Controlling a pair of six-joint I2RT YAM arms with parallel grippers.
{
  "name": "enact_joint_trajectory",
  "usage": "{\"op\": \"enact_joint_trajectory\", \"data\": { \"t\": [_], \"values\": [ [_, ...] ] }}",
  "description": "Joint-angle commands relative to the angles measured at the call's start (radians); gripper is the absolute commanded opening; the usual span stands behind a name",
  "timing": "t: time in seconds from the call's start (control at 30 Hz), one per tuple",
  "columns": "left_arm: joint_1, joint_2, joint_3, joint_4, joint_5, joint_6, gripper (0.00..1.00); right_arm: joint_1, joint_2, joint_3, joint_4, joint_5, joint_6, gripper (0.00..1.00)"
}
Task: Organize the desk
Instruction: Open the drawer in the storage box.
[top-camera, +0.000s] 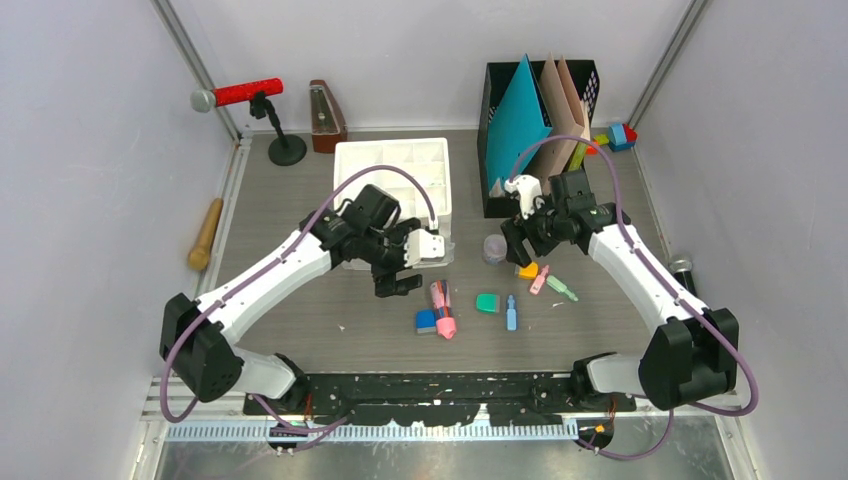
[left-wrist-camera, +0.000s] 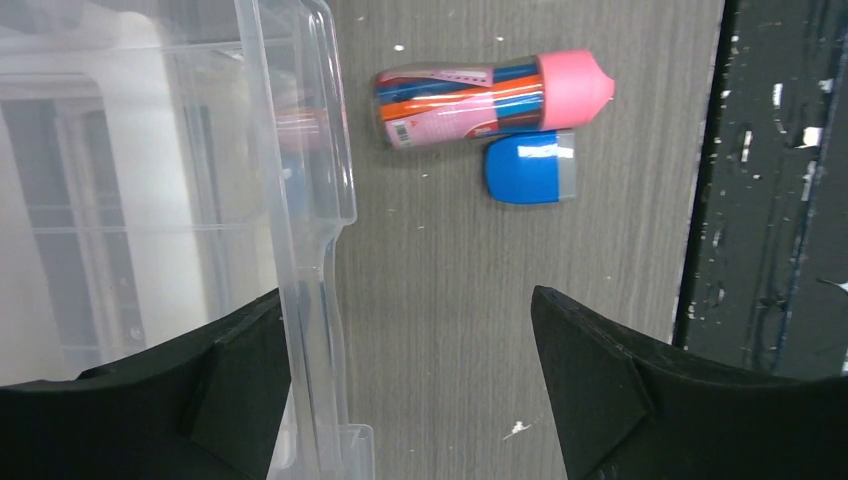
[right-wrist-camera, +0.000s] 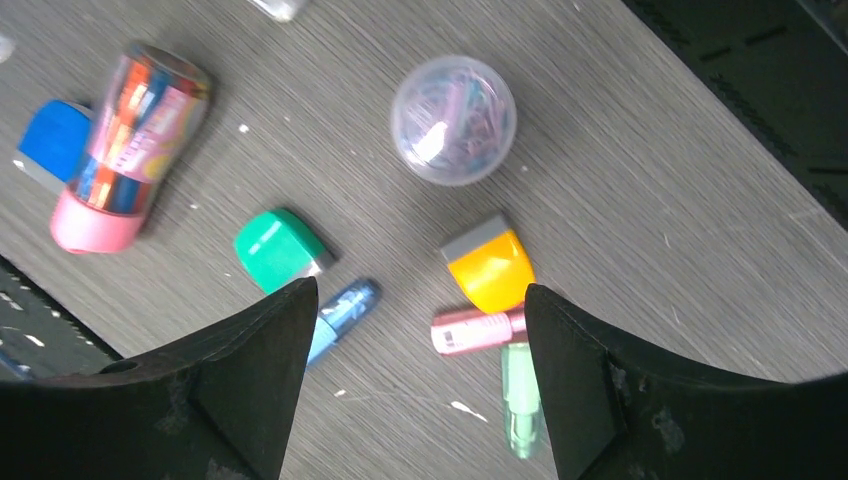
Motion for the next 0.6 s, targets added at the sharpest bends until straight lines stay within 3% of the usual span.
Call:
{"op": "enact_joint_trajectory", "data": {
  "t": [0.0,0.4,0.57],
  "values": [
    [0.002,-0.059,0.005,-0.06,0.107,-0.042,0.85,-0.012,0.006,-0.016,-0.037,0.103,-0.07,0.82],
    [-0.004,-0.202,-0.012,-0.089,0.137,-0.097,0.85,-0.014,0.166,-0.039,-0.061,0.107,-0.249,0.82],
    [-0.005,-0.25,-0.011,-0.069,0.128,-0.121,0.91,-0.014,0.24,-0.039,-0.049,0.116,-0.311,0.82]
  ]
}}
